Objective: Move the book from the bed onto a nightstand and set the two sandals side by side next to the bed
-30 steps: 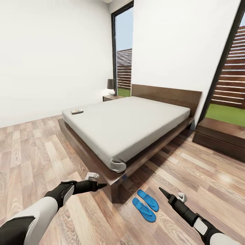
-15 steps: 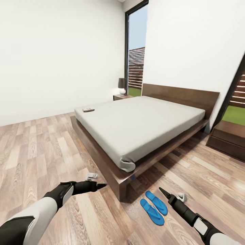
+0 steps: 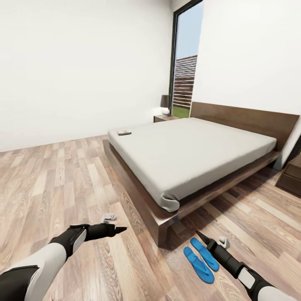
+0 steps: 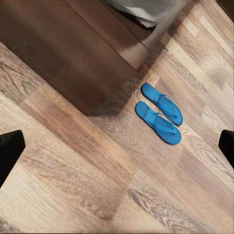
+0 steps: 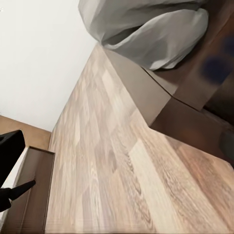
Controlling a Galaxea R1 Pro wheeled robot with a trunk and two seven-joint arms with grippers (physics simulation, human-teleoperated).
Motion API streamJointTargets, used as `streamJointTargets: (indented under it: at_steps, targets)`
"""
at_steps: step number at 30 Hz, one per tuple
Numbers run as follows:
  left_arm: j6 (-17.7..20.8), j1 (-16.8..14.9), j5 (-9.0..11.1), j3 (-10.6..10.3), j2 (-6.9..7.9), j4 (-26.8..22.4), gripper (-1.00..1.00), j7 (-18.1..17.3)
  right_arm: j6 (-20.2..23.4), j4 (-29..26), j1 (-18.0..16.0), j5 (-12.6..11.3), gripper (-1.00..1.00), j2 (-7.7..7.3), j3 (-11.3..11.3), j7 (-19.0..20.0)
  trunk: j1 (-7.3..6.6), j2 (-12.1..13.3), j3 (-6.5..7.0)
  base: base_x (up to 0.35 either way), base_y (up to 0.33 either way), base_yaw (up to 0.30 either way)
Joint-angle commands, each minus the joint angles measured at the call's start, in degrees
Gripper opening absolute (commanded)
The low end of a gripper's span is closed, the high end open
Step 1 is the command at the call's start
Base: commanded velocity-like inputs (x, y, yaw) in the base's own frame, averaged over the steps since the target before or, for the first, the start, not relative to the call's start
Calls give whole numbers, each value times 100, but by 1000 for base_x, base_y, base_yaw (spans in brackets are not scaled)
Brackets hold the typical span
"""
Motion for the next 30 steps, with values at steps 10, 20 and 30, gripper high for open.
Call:
streamJointTargets:
  at_steps: [10,20,30]
  targets:
    - [49,-2,-31,55,44,13,100,-26,36,0,-2,-6,100,-1,-12,16,-1,-2,-36,0,0,241]
    - [42,-2,-31,56,41,104,100,-22,36,0,-2,-6,100,-1,-12,3,-1,-2,-67,0,0,241]
    - [-173,-2,98,71,46,368,100,230,51,0,-2,-6,100,-1,-12,1,-1,-2,-81,0,0,143]
